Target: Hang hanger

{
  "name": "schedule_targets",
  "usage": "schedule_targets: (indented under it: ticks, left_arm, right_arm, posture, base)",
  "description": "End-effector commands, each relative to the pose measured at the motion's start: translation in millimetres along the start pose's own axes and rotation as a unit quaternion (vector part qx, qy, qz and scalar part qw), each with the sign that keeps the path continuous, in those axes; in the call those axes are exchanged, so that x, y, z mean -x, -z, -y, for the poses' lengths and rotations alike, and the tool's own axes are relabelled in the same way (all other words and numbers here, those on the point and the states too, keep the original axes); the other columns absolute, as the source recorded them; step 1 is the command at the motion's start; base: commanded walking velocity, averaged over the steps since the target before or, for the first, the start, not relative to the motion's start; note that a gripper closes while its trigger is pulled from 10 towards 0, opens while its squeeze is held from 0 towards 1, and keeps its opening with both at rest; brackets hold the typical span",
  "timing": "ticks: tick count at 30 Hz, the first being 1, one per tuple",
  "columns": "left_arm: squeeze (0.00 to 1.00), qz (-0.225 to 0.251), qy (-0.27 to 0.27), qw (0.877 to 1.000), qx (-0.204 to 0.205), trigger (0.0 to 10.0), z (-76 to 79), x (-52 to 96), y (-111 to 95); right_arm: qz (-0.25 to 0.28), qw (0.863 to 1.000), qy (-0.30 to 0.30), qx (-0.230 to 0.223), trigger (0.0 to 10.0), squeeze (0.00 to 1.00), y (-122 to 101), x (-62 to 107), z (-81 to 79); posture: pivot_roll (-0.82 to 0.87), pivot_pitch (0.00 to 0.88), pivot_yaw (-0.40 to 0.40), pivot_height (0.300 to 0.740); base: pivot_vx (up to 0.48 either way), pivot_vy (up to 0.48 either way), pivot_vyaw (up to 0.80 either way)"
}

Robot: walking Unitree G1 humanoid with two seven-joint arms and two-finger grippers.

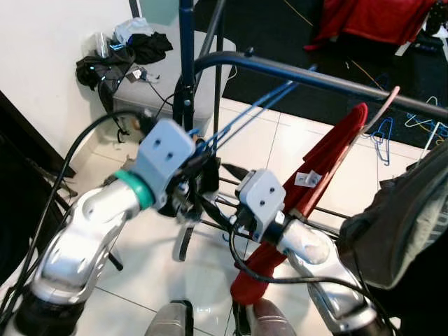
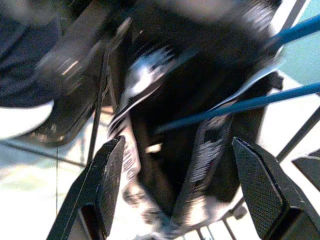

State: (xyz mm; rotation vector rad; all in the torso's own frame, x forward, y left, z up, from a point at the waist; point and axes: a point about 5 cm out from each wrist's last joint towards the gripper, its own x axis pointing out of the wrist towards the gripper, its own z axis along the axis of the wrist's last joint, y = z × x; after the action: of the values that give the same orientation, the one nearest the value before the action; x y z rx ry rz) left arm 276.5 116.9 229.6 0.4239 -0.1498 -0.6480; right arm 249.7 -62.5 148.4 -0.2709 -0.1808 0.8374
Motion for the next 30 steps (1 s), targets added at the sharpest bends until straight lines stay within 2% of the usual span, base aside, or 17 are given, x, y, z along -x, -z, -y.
schedule_targets:
  ticks: [1, 2, 3, 4, 6, 8, 10, 13, 15, 18, 19, 22, 24, 26, 27, 28, 30]
  left_arm:
    - [0.00, -0.009, 0.007, 1.000, -0.001, 10.0, 4.0, -1.4, 3.7]
    - [0.00, -0.009, 0.007, 1.000, -0.001, 10.0, 4.0, -1.4, 3.7]
    - [0.00, -0.012, 0.002, 1.000, -0.009, 10.0, 4.0, -7.8, 2.2]
    - [0.00, -0.005, -0.002, 1.000, -0.009, 10.0, 5.7, -22.3, -4.9]
    - [0.00, -0.005, -0.002, 1.000, -0.009, 10.0, 5.7, -22.3, -4.9]
    - [0.00, 0.011, -0.003, 1.000, 0.001, 10.0, 11.8, -49.9, -21.4]
    - [0.00, 0.021, -0.002, 1.000, 0.009, 10.0, 15.6, -64.2, -31.6]
    - [0.00, 0.024, -0.004, 1.000, 0.011, 10.0, 15.9, -67.5, -33.7]
    - [0.00, 0.026, -0.012, 0.999, 0.025, 10.0, 14.8, -72.3, -35.8]
    - [0.00, 0.026, -0.013, 0.999, 0.039, 10.0, 14.6, -74.6, -37.0]
    - [0.00, 0.028, -0.015, 0.998, 0.053, 10.0, 15.1, -77.6, -39.1]
    - [0.00, 0.029, -0.015, 0.998, 0.062, 10.0, 15.5, -79.5, -40.6]
    - [0.00, 0.034, -0.015, 0.996, 0.085, 10.0, 19.3, -89.8, -49.1]
    - [0.00, 0.034, -0.015, 0.996, 0.085, 10.0, 19.3, -89.8, -49.1]
    - [0.00, 0.036, -0.024, 0.995, 0.094, 10.0, 18.0, -96.0, -54.1]
    - [0.00, 0.036, -0.024, 0.995, 0.094, 10.0, 18.0, -96.0, -54.1]
    - [0.00, 0.037, -0.044, 0.993, 0.099, 10.0, 11.7, -109.9, -63.4]
  right_arm:
    - [-0.020, 1.000, -0.007, -0.003, 10.0, 0.00, 7.7, 2.5, -4.1]
    - [-0.020, 1.000, -0.007, -0.003, 10.0, 0.00, 7.7, 2.5, -4.1]
    - [-0.031, 0.999, -0.011, 0.004, 10.0, 0.00, 12.9, 3.4, -6.5]
    - [-0.046, 0.999, -0.010, 0.009, 10.0, 0.00, 18.9, 2.2, -6.0]
    - [-0.046, 0.999, -0.010, 0.009, 10.0, 0.00, 18.9, 2.2, -6.0]
    - [-0.064, 0.996, -0.001, 0.061, 10.0, 0.00, 24.1, -2.0, 2.3]
    - [-0.071, 0.992, -0.005, 0.105, 10.0, 0.00, 24.0, -4.2, 8.8]
    - [-0.071, 0.991, -0.011, 0.117, 10.0, 0.00, 23.5, -4.3, 9.9]
    - [-0.076, 0.986, -0.016, 0.145, 10.0, 0.00, 23.2, -3.2, 12.3]
    - [-0.080, 0.984, -0.011, 0.159, 10.0, 0.00, 24.2, -2.8, 14.8]
    - [-0.086, 0.981, 0.007, 0.174, 10.0, 0.00, 25.9, -3.3, 20.1]
    - [-0.089, 0.979, 0.020, 0.183, 10.0, 0.00, 27.0, -3.8, 23.6]
    - [-0.089, 0.972, 0.098, 0.195, 10.0, 0.00, 26.0, -8.1, 40.9]
    - [-0.089, 0.972, 0.098, 0.195, 10.0, 0.00, 26.0, -8.1, 40.9]
    - [-0.086, 0.969, 0.125, 0.197, 10.0, 0.00, 25.0, -9.5, 46.8]
    - [-0.086, 0.969, 0.125, 0.197, 10.0, 0.00, 25.0, -9.5, 46.8]
    - [-0.080, 0.965, 0.148, 0.199, 10.0, 0.00, 24.1, -12.7, 51.9]
  posture:
    - [-0.03, 0.148, 0.049, 0.740]
    - [-0.03, 0.148, 0.049, 0.740]
    - [-0.03, 0.148, 0.049, 0.740]
    - [-0.02, 0.146, 0.039, 0.740]
    - [-0.02, 0.146, 0.039, 0.740]
    - [-0.02, 0.141, 0.036, 0.740]
    - [-0.03, 0.138, 0.034, 0.740]
    - [-0.03, 0.136, 0.035, 0.740]
    - [-0.03, 0.136, 0.035, 0.740]
    - [-0.03, 0.136, 0.033, 0.740]
    - [-0.03, 0.135, 0.033, 0.740]
    - [-0.03, 0.135, 0.033, 0.740]
    - [-0.02, 0.135, 0.037, 0.740]
    - [-0.02, 0.135, 0.037, 0.740]
    - [-0.02, 0.134, 0.039, 0.740]
    - [-0.02, 0.134, 0.039, 0.740]
    - [-0.01, 0.133, 0.041, 0.740]
  base:
    - [0.000, 0.000, 0.00]
    - [0.000, 0.000, 0.00]
    - [0.000, 0.000, 0.00]
    - [0.000, 0.000, 0.00]
    - [0.000, 0.000, 0.00]
    - [0.000, 0.000, 0.00]
    - [0.000, 0.000, 0.00]
    - [0.000, 0.000, 0.00]
    - [0.000, 0.000, 0.00]
    - [0.000, 0.000, 0.00]
    - [0.000, 0.000, 0.00]
    - [0.000, 0.000, 0.00]
    - [0.000, 0.000, 0.00]
    - [0.000, 0.000, 0.00]
    - [0.000, 0.000, 0.00]
    - [0.000, 0.000, 0.00]
    - [0.000, 0.000, 0.00]
